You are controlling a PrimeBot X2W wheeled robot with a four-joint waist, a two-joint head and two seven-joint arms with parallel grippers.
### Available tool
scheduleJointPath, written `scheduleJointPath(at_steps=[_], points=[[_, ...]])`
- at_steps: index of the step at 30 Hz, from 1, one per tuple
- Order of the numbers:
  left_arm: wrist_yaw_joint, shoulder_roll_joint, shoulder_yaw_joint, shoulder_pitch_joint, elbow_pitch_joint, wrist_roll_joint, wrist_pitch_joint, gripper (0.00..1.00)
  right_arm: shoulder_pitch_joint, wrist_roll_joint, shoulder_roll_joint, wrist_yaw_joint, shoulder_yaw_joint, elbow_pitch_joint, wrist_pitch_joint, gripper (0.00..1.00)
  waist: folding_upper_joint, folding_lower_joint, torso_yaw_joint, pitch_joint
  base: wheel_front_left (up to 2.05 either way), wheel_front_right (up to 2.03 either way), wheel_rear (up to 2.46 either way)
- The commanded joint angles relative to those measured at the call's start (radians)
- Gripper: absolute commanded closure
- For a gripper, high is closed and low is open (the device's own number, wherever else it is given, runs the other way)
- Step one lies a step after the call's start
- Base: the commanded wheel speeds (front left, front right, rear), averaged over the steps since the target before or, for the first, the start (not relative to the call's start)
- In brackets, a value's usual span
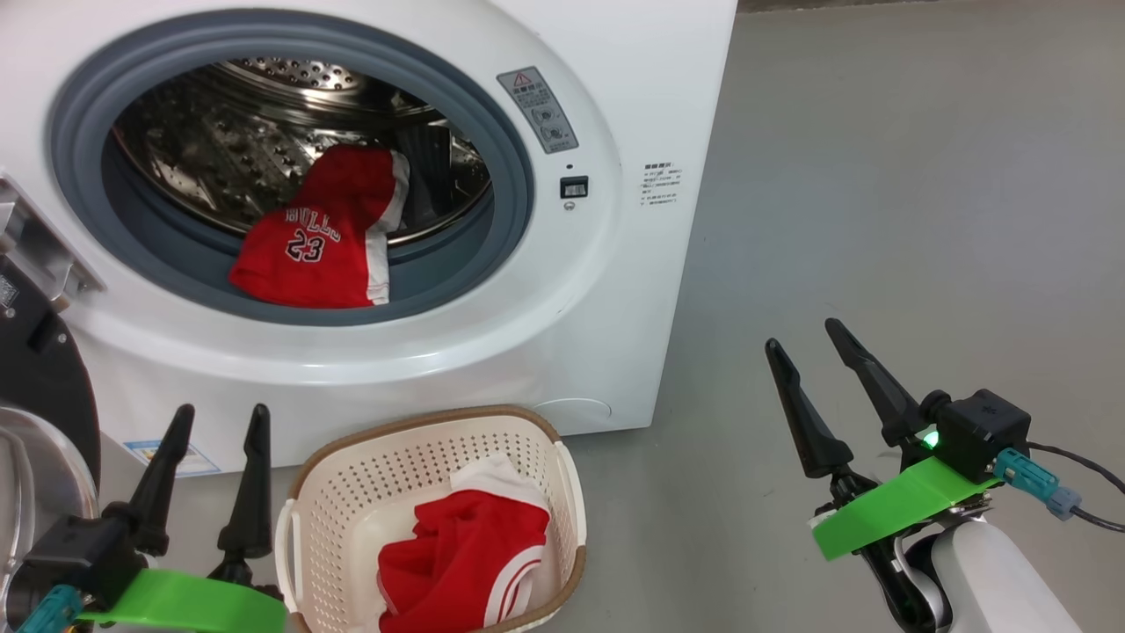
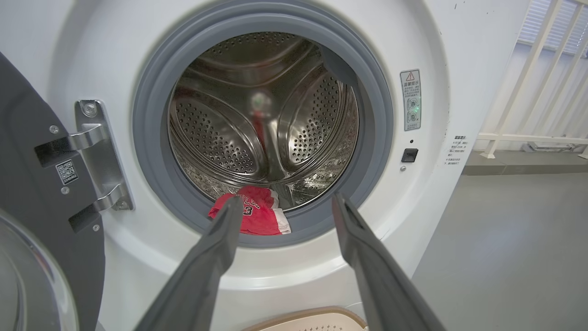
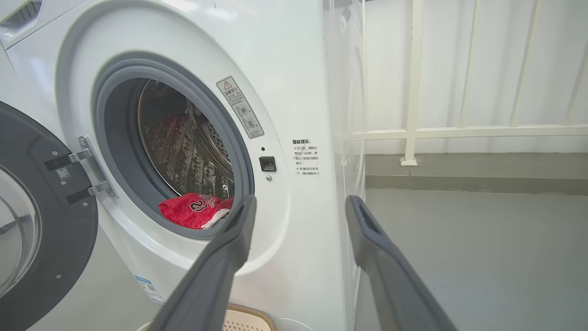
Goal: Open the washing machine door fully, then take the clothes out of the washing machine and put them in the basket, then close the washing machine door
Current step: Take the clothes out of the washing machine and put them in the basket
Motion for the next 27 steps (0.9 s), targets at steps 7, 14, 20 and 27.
scheduleJointPath(at_steps=[7, 14, 20, 27], points=[[0.002, 0.025, 0.036, -0.024, -0.015, -0.011, -0.004, 0.00, 0.005, 0.009, -0.002, 0.002, 0.019, -0.026, -0.005, 0.00, 0.0000, 0.0000, -0.001, 0.005, 0.00, 0.00, 0.00], [-0.006, 0.026, 0.014, -0.071, -0.001, -0.002, 0.012, 0.00, -0.002, 0.005, -0.004, 0.002, 0.015, -0.034, -0.005, 0.00, 0.0000, 0.0000, 0.005, 0.035, 0.00, 0.00, 0.00], [-0.016, 0.026, -0.001, -0.146, 0.037, 0.007, 0.036, 0.00, -0.013, -0.002, -0.001, 0.002, 0.013, -0.042, -0.005, 0.00, 0.0000, 0.0000, 0.005, 0.068, 0.00, 0.00, 0.00], [-0.050, 0.016, -0.032, -0.294, 0.161, 0.014, 0.078, 0.00, -0.029, -0.012, 0.009, 0.002, 0.005, -0.051, -0.005, 0.00, 0.0000, 0.0000, 0.005, 0.133, 0.00, 0.00, 0.00]])
